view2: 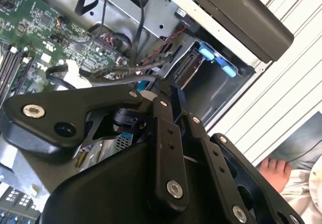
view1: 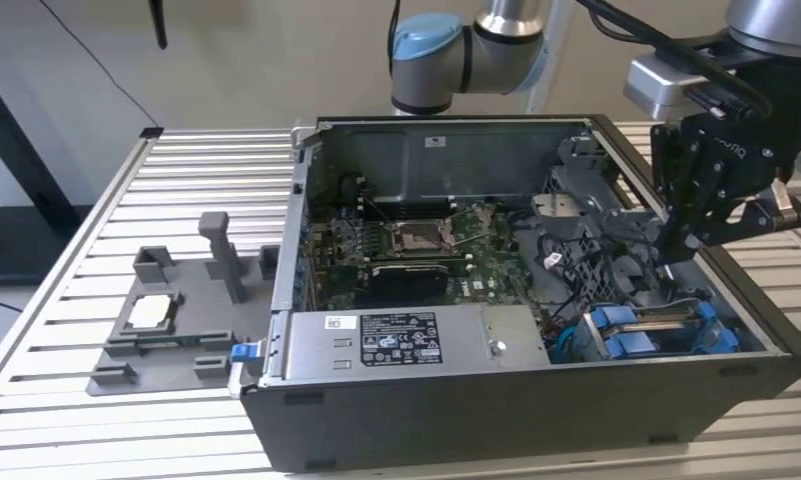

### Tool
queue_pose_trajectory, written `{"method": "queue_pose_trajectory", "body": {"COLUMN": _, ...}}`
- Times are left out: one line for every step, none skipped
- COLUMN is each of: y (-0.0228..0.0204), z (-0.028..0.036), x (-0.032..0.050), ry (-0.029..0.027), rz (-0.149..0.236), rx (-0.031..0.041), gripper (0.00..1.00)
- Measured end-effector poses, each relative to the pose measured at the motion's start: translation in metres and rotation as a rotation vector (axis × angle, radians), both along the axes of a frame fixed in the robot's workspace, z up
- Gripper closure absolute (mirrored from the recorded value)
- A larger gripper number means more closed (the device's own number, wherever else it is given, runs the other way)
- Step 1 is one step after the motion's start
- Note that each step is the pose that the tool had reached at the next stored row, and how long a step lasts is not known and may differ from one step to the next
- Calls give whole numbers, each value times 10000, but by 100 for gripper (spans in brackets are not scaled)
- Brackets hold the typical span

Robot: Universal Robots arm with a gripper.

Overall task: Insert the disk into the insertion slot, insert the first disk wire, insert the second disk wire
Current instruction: 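Insert the first disk wire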

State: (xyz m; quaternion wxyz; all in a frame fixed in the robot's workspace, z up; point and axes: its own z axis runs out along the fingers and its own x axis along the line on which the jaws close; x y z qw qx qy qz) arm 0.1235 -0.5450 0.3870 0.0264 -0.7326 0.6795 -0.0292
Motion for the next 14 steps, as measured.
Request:
{"method": "queue_pose_trajectory", "body": {"y": -2, "z": -1, "x": 3, "ry": 45, "rz": 0, "rx": 0, "gripper": 81}}
{"method": "queue_pose_trajectory", "body": {"y": -4, "z": -2, "x": 7, "ry": 93, "rz": 0, "rx": 1, "gripper": 81}}
{"method": "queue_pose_trajectory", "body": {"y": -7, "z": -3, "x": 11, "ry": 131, "rz": 0, "rx": 1, "gripper": 81}}
{"method": "queue_pose_trajectory", "body": {"y": -11, "z": -4, "x": 15, "ry": 141, "rz": 1, "rx": 3, "gripper": 81}}
{"method": "queue_pose_trajectory", "body": {"y": -15, "z": -6, "x": 19, "ry": 159, "rz": 0, "rx": 5, "gripper": 81}}
{"method": "queue_pose_trajectory", "body": {"y": -20, "z": -7, "x": 26, "ry": 185, "rz": 0, "rx": 4, "gripper": 81}}
{"method": "queue_pose_trajectory", "body": {"y": -26, "z": -9, "x": 36, "ry": 225, "rz": 0, "rx": 7, "gripper": 81}}
{"method": "queue_pose_trajectory", "body": {"y": -36, "z": -12, "x": 50, "ry": 280, "rz": 0, "rx": 10, "gripper": 81}}
{"method": "queue_pose_trajectory", "body": {"y": -47, "z": -14, "x": 61, "ry": 353, "rz": 0, "rx": 12, "gripper": 81}}
{"method": "queue_pose_trajectory", "body": {"y": -57, "z": -17, "x": 70, "ry": 448, "rz": 0, "rx": 14, "gripper": 81}}
{"method": "queue_pose_trajectory", "body": {"y": -68, "z": -20, "x": 81, "ry": 548, "rz": 0, "rx": 16, "gripper": 81}}
{"method": "queue_pose_trajectory", "body": {"y": -78, "z": -24, "x": 96, "ry": 638, "rz": 0, "rx": 18, "gripper": 81}}
{"method": "queue_pose_trajectory", "body": {"y": -86, "z": -27, "x": 116, "ry": 686, "rz": 0, "rx": 20, "gripper": 81}}
{"method": "queue_pose_trajectory", "body": {"y": -95, "z": -31, "x": 139, "ry": 722, "rz": 0, "rx": 21, "gripper": 81}}
